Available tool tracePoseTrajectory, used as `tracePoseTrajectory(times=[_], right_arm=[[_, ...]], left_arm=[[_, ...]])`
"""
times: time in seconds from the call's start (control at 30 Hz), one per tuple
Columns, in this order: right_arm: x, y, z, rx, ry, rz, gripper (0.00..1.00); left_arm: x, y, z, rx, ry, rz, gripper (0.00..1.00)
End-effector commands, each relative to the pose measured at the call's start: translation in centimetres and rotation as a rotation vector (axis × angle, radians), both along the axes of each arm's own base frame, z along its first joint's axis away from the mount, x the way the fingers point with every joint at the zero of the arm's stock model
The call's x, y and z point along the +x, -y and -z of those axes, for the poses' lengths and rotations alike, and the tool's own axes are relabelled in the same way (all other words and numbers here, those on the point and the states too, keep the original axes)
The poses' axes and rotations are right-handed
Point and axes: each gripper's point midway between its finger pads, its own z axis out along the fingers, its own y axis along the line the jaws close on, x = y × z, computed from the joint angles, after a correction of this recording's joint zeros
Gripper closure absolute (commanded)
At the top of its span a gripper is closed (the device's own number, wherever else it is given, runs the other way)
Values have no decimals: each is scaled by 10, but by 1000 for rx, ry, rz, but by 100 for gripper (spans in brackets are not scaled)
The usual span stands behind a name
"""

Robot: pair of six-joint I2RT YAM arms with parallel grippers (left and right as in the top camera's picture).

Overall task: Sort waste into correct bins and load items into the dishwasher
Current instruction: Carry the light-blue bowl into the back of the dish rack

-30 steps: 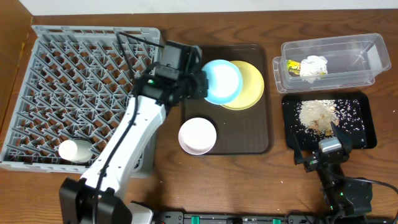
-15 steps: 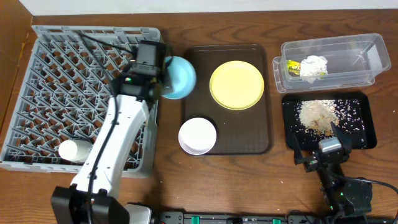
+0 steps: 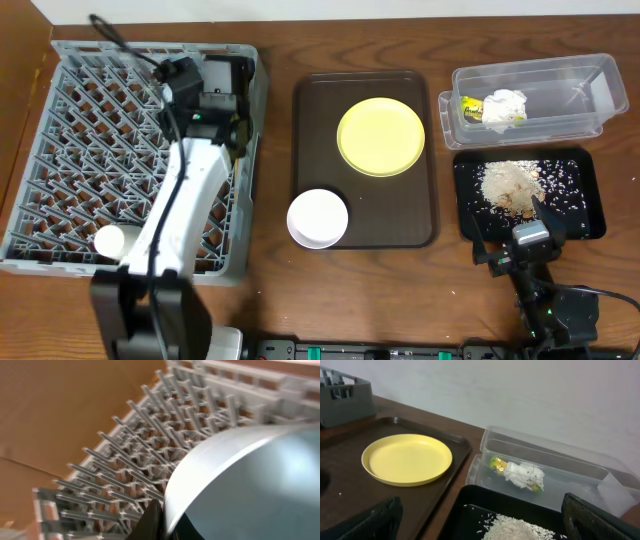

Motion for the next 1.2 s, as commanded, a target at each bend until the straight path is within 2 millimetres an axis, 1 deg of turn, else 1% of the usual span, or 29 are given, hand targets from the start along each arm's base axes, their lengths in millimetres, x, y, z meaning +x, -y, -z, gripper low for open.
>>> tracePoseTrajectory(times=[0.0,0.03,0.13,0.2,0.3,0.43,0.6,0.77,0.9,1.03,1.17], right_arm=[[0,0,0,-6,2,-1,1],[0,0,0,-6,2,-1,1],[0,0,0,-6,2,-1,1],[0,0,0,-6,2,-1,1],[0,0,0,-6,2,-1,1],[0,0,0,-6,2,-1,1],[0,0,0,-6,2,-1,1],[0,0,0,-6,2,-1,1],[0,0,0,-6,2,-1,1],[0,0,0,-6,2,-1,1],[0,0,0,-6,2,-1,1]], left_arm=[[-2,-20,-6,199,-40,-115,92],[0,-21,-2,218,-53,-120,93],[15,-19,17,243,-111,-89,93],[21,-19,26,249,-124,-83,93],[25,-19,37,262,-140,-88,92],[23,-21,32,334,-142,-128,92],[22,-20,26,364,-130,-145,92],[28,-19,19,391,-135,-135,93],[29,-12,21,392,-137,-117,92],[30,-4,27,395,-150,-94,93],[29,-3,34,407,-171,-92,93]])
